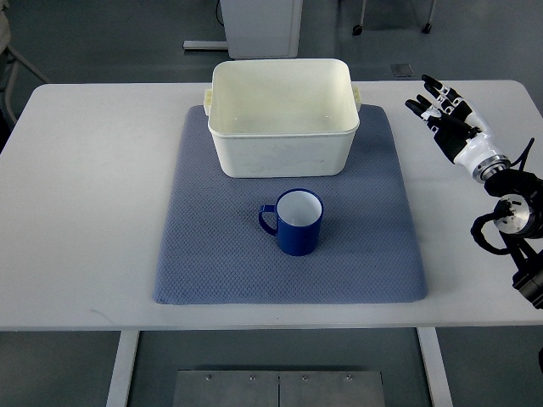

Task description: Place cup in box with right hand

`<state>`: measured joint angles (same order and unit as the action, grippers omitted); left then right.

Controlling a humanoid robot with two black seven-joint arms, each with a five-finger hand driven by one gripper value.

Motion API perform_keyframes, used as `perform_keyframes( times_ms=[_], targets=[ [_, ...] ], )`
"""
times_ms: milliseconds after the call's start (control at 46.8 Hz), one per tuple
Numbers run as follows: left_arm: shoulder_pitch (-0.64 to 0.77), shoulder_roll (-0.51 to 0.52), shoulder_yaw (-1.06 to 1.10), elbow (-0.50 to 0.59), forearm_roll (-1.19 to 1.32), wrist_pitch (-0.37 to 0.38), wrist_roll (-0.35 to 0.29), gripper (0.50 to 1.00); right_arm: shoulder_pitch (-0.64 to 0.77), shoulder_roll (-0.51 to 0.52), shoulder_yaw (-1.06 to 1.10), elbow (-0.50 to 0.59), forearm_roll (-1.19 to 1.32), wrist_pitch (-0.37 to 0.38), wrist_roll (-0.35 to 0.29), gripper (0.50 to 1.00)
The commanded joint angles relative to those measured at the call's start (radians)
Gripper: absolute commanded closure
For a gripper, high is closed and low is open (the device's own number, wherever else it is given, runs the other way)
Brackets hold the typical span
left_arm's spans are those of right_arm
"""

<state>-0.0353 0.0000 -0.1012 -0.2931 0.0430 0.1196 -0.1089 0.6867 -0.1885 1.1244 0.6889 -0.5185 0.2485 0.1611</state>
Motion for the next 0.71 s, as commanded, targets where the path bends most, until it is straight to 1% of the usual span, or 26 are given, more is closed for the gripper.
perform_keyframes(
  times_ms=[0,684],
  targets=[
    [0.0,0.0,0.0,0.0,0.0,0.0,0.0,0.5,0.0,0.0,0.0,0.0,0.0,0.0,0.0,0.5],
    [0.0,0.0,-0.002,0.002,-0.002,0.002,0.0,0.5,-0.001,-0.008,0.002,0.0,0.0,0.002,0.006,0.5]
  ],
)
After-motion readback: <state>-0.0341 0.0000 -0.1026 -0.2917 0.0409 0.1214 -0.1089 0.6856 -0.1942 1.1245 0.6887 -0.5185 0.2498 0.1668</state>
